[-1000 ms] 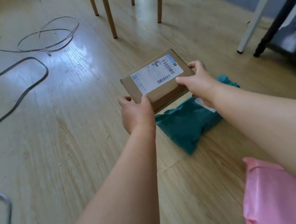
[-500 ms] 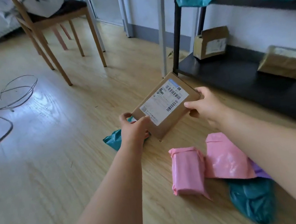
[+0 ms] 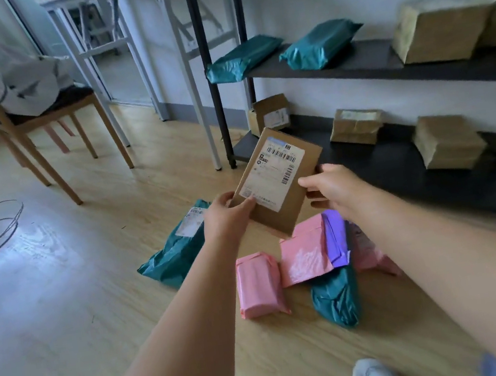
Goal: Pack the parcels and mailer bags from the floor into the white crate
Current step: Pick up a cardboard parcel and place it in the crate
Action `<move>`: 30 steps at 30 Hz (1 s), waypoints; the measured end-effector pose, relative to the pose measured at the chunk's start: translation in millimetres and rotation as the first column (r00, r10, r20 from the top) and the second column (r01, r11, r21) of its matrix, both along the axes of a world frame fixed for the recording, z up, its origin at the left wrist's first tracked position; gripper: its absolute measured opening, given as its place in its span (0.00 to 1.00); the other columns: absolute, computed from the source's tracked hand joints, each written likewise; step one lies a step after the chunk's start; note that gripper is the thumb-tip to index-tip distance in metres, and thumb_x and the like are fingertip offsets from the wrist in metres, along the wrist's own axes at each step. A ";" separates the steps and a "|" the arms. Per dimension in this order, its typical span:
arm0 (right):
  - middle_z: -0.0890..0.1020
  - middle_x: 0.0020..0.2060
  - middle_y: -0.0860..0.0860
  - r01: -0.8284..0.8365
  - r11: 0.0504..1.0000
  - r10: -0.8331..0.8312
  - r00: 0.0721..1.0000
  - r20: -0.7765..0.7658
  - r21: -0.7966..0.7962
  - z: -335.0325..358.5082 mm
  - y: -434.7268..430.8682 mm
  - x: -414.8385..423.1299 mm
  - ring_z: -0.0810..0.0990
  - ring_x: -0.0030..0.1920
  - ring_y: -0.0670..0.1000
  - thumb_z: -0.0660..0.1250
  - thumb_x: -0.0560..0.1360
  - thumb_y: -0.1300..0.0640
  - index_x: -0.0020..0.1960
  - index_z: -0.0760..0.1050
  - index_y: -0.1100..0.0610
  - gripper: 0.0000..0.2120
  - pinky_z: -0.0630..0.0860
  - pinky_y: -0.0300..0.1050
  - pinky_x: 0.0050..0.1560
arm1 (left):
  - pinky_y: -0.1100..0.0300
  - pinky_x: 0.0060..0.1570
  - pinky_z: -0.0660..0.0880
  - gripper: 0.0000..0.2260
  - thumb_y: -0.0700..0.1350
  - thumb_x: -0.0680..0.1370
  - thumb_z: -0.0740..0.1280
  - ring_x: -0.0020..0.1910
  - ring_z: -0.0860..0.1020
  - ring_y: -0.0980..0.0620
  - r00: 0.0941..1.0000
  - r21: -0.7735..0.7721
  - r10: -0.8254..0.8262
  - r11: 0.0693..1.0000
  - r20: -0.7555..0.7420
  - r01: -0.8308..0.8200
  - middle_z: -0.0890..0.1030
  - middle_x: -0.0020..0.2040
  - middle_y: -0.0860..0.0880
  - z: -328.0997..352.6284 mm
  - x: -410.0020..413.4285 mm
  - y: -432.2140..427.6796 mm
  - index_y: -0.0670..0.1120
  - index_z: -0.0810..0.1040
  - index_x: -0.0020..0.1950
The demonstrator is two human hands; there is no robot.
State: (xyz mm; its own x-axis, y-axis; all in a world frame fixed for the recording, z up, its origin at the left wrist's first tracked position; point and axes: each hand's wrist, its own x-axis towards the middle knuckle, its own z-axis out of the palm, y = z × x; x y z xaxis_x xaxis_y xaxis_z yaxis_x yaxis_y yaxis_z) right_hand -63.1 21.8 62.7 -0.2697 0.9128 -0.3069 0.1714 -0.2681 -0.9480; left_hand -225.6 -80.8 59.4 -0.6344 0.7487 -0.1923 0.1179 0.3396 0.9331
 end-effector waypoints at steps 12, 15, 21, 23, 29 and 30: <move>0.79 0.61 0.48 0.182 0.970 -0.202 0.972 0.121 0.161 23.7 -13.5 63.1 0.78 0.60 0.54 0.67 0.75 0.62 0.69 0.67 0.47 0.25 0.75 0.58 0.62 | 0.50 0.50 0.81 0.15 0.44 0.71 0.74 0.45 0.81 0.50 0.967 0.032 -0.191 0.982 0.171 0.188 0.80 0.48 0.49 12.7 81.9 52.5 0.48 0.72 0.53; 0.80 0.60 0.50 0.303 0.937 -0.331 0.929 0.165 0.172 30.8 -14.2 88.4 0.79 0.58 0.53 0.69 0.73 0.61 0.65 0.71 0.53 0.21 0.75 0.54 0.62 | 0.48 0.49 0.81 0.17 0.41 0.71 0.74 0.40 0.80 0.49 0.926 0.079 -0.271 0.963 0.261 0.259 0.80 0.45 0.47 12.3 110.8 68.0 0.45 0.73 0.57; 0.79 0.60 0.48 0.422 0.876 -0.469 0.859 0.206 0.234 57.7 -17.7 146.7 0.77 0.57 0.51 0.67 0.75 0.64 0.67 0.69 0.55 0.22 0.72 0.45 0.56 | 0.46 0.55 0.79 0.25 0.37 0.72 0.74 0.39 0.79 0.48 0.794 0.210 -0.454 0.891 0.404 0.403 0.79 0.46 0.49 22.6 167.3 81.2 0.41 0.72 0.67; 0.79 0.61 0.48 0.441 0.867 -0.486 0.849 0.206 0.232 62.1 -19.4 165.9 0.77 0.58 0.52 0.67 0.74 0.64 0.68 0.69 0.54 0.23 0.72 0.45 0.55 | 0.47 0.55 0.79 0.28 0.37 0.72 0.74 0.42 0.79 0.49 0.762 0.232 -0.490 0.872 0.424 0.432 0.80 0.50 0.49 27.8 184.7 81.6 0.41 0.69 0.70; 0.80 0.61 0.47 0.459 0.868 -0.495 0.838 0.232 0.191 72.7 -34.0 238.5 0.78 0.59 0.52 0.70 0.75 0.59 0.69 0.70 0.51 0.24 0.73 0.53 0.64 | 0.51 0.50 0.81 0.20 0.43 0.71 0.76 0.43 0.82 0.49 0.733 0.226 -0.601 0.799 0.318 0.558 0.83 0.48 0.50 38.7 241.3 77.8 0.44 0.77 0.61; 0.80 0.61 0.47 0.452 0.872 -0.487 0.839 0.245 0.187 74.2 -36.1 247.1 0.78 0.59 0.52 0.70 0.75 0.59 0.69 0.70 0.50 0.24 0.74 0.54 0.64 | 0.51 0.50 0.81 0.19 0.43 0.72 0.75 0.43 0.82 0.49 0.732 0.225 -0.613 0.790 0.298 0.571 0.83 0.47 0.51 39.4 247.8 76.9 0.44 0.78 0.61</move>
State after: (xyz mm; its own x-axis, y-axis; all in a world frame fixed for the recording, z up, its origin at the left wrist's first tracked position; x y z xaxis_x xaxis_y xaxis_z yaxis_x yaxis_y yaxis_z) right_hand 184.0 -14.3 136.9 0.2797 0.9416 -0.1876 0.3113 -0.2738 -0.9100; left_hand 22.3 -3.9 98.7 0.0349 0.9793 -0.1991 -0.0680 0.2011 0.9772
